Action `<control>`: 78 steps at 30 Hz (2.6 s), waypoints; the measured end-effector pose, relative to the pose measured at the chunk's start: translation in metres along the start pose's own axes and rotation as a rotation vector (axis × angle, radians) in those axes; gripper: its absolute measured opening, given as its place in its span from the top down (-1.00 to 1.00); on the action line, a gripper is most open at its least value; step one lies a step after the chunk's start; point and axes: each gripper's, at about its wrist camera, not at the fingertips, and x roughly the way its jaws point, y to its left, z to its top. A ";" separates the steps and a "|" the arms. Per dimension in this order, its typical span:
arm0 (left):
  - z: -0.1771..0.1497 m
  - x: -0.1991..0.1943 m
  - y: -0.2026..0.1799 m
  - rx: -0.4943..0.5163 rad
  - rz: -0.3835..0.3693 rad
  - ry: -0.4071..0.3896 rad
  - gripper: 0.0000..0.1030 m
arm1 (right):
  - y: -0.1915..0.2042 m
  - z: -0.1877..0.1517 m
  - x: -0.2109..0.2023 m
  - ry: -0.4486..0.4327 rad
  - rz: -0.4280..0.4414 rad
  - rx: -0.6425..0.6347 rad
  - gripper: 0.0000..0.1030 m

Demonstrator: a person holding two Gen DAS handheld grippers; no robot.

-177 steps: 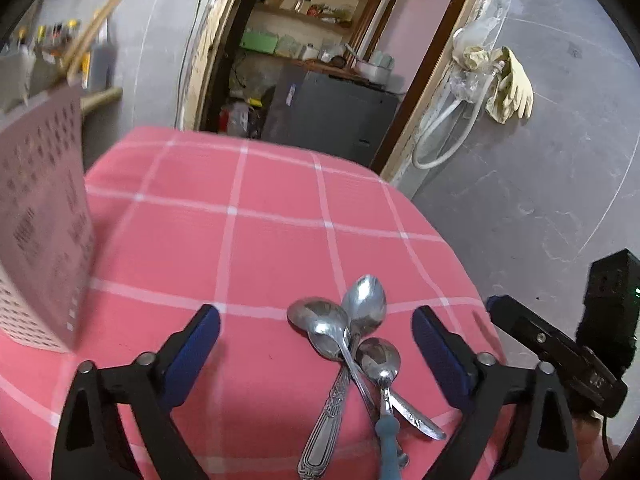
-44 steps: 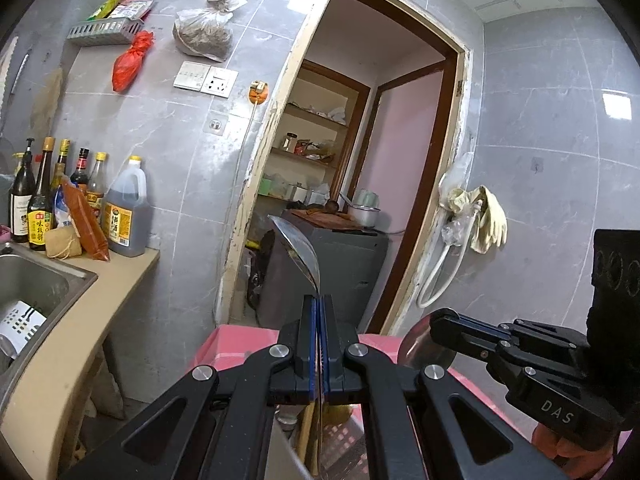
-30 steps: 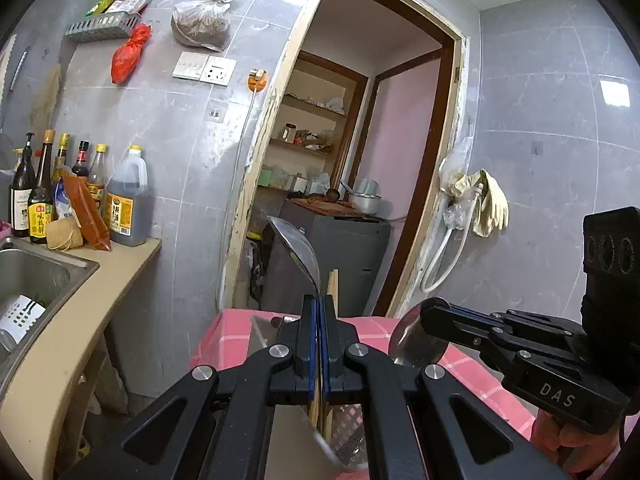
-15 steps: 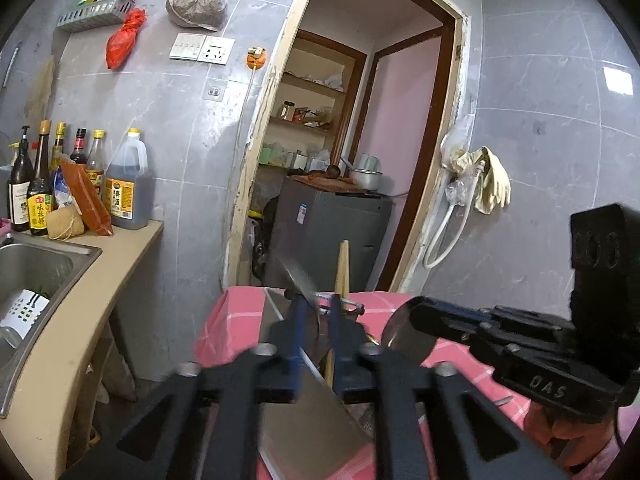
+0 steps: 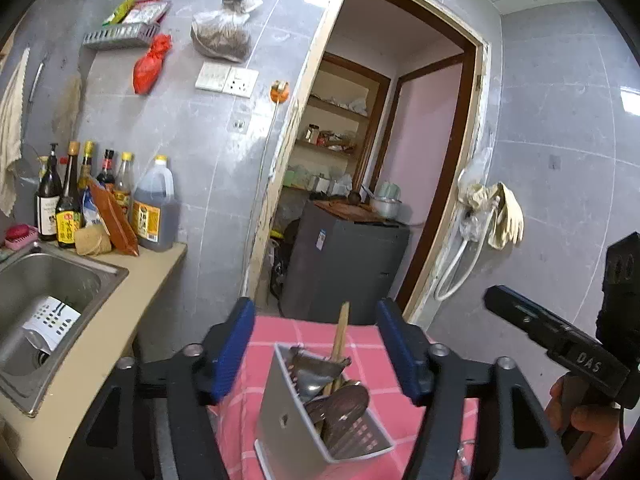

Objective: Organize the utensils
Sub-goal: 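Move both open tools back over the blue-handled spoon and silver spoon, then grasp the blue-handled spoon with the left tool while the right tool grasps the silver spoon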

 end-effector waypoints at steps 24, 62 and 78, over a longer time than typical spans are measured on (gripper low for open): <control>-0.047 -0.017 -0.129 0.020 0.014 0.017 -0.99 | -0.136 -0.013 -0.098 -0.019 -0.205 0.045 -0.97; -0.220 0.116 -0.170 -0.168 -0.177 0.626 0.05 | -0.227 -0.200 -0.015 0.536 0.183 0.044 0.11; -0.221 0.133 -0.176 -0.107 -0.158 0.761 0.41 | -0.221 -0.205 -0.018 0.574 0.205 0.074 0.50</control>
